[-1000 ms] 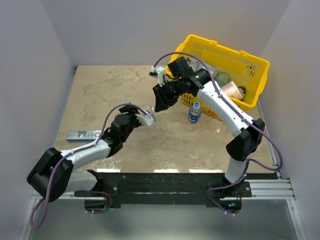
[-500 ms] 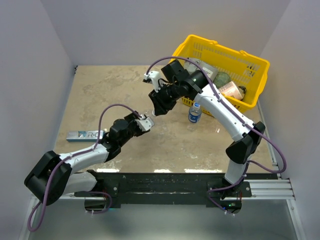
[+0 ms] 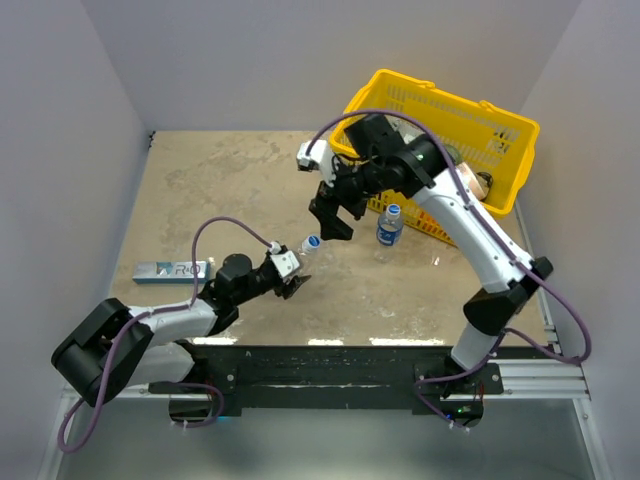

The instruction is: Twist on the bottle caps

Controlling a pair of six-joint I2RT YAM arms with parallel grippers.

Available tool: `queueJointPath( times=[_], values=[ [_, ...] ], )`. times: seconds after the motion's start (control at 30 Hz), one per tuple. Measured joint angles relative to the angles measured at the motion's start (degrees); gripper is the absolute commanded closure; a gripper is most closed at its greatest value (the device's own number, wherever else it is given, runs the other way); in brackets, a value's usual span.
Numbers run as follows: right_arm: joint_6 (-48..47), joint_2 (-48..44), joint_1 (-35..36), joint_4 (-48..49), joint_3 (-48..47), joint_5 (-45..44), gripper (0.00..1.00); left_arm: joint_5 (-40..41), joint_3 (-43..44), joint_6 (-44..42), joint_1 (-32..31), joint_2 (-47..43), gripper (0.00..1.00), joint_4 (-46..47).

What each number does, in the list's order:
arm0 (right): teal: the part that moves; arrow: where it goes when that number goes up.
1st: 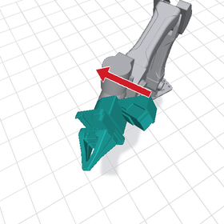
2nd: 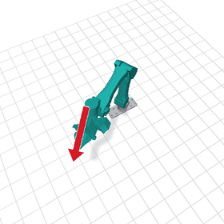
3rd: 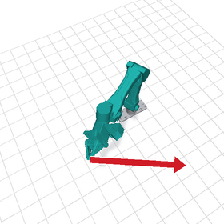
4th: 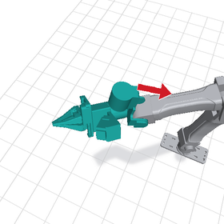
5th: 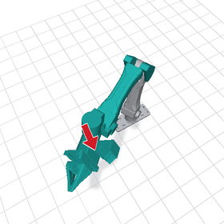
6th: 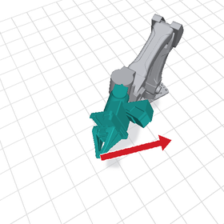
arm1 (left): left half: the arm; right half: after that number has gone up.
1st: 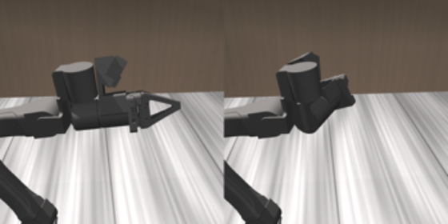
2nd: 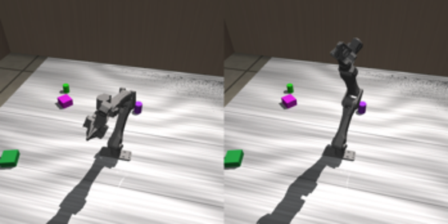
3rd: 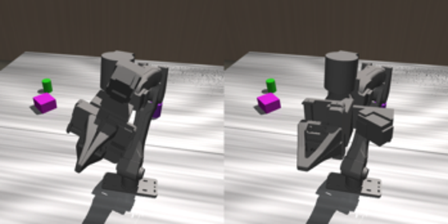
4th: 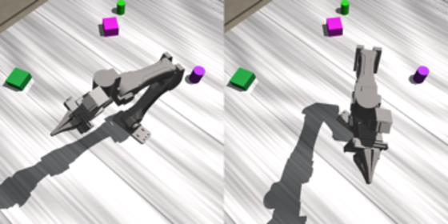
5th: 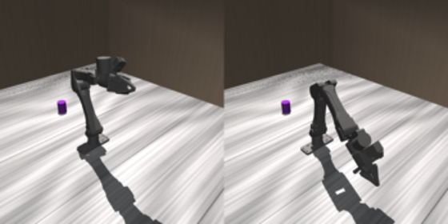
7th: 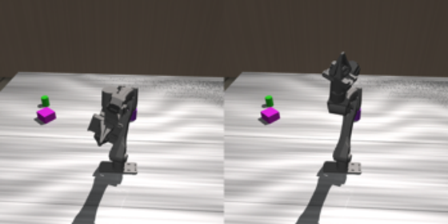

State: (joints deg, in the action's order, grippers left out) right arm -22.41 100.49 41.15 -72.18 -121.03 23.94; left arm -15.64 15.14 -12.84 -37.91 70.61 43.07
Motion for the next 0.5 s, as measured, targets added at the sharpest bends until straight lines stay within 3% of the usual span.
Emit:
queueJointPath(
  times=[0.13,0.3,0.5],
  values=[
    [-13.9,-10.8,-0.4,2.1,9.6,2.2,0.02,-6.3,-0.2,0.4,0.3,0.0,1.0,0.9],
    [-37.3,-24.9,2.6,4.4,24.0,3.3,0.11,-14.6,1.5,-0.6,0.8,0.2,1.0,-2.3],
    [-58.8,-22.6,4.7,1.5,25.1,5.9,0.25,-21.3,8.7,-5.6,0.8,2.1,1.0,-10.0]
  ],
)
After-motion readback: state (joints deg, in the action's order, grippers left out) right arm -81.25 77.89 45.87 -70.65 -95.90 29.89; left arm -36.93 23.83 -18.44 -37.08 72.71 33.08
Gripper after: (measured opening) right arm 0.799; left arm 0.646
